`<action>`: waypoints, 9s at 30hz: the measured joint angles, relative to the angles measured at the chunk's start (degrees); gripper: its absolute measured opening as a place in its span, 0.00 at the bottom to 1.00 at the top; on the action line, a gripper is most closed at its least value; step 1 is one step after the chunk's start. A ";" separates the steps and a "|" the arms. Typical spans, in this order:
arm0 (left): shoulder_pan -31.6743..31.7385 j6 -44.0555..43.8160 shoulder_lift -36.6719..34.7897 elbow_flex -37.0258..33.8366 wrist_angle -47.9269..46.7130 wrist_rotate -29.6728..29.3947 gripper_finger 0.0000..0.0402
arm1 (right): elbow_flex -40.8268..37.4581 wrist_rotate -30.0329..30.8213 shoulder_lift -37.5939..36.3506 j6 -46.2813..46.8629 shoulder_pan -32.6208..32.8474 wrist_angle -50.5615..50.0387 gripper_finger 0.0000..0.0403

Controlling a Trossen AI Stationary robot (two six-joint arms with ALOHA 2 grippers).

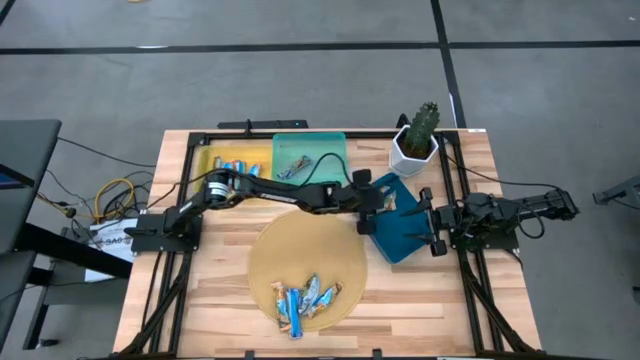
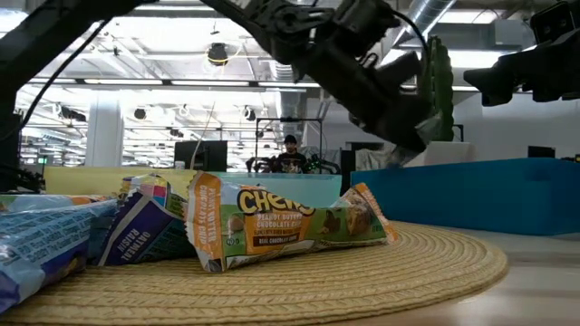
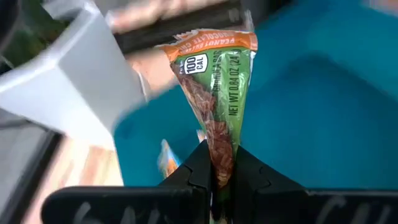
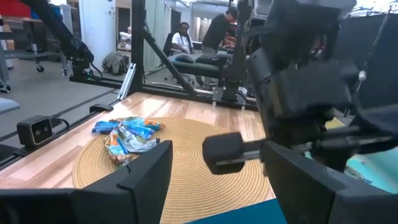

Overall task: Pick and place Granola Bars by type
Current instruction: Put the top yellow granola bar into the blue bin, then put the left blue granola bar into the light blue bin

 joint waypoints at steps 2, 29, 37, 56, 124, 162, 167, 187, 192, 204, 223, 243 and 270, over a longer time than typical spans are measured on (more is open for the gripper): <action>0.16 0.23 2.18 3.61 -3.02 -0.15 0.05 | 0.00 0.00 0.00 0.00 -0.01 -0.02 0.61; 2.91 -28.96 7.54 12.42 -16.14 -2.60 0.16 | 0.01 0.02 0.00 -0.01 0.00 -0.01 0.61; 2.93 -28.58 7.52 12.42 -16.25 -1.91 0.31 | 0.00 0.02 0.00 0.00 0.00 -0.02 0.61; -5.28 -3.34 3.19 12.36 -17.18 1.48 0.32 | 0.00 0.03 0.00 0.00 -0.02 -0.02 0.61; -38.27 29.34 -4.02 3.15 -61.53 4.85 0.32 | 0.00 0.03 -0.02 -0.02 -0.02 -0.02 0.61; -37.70 29.99 -3.93 -3.73 -53.03 8.41 0.29 | 0.01 0.03 -0.02 -0.01 -0.01 -0.02 0.61; -37.70 28.21 -3.93 -3.73 -53.04 8.87 0.19 | 0.01 0.03 0.00 0.00 0.00 -0.01 0.61; -37.70 20.73 -8.69 -3.66 -52.20 8.41 0.04 | 0.02 0.02 -0.02 -0.02 -0.02 -0.01 0.61; -37.70 19.59 -12.74 -3.66 -51.74 7.40 0.02 | 0.00 0.02 -0.02 0.00 0.00 -0.02 0.61; -36.06 12.20 -23.57 -3.64 -53.92 2.36 0.03 | 0.01 0.03 -0.02 -0.02 -0.01 0.00 0.61; -33.00 -4.71 -25.88 -3.60 -55.00 -3.65 0.03 | 0.00 0.02 -0.02 -0.02 0.00 0.00 0.61; -22.47 -56.88 -26.08 -3.62 -53.48 -10.31 0.05 | 0.02 0.03 -0.02 -0.02 -0.01 -0.02 0.61; -0.43 -62.52 -26.10 -3.62 -53.27 -25.29 0.05 | 0.02 0.03 -0.01 -0.01 0.00 0.00 0.61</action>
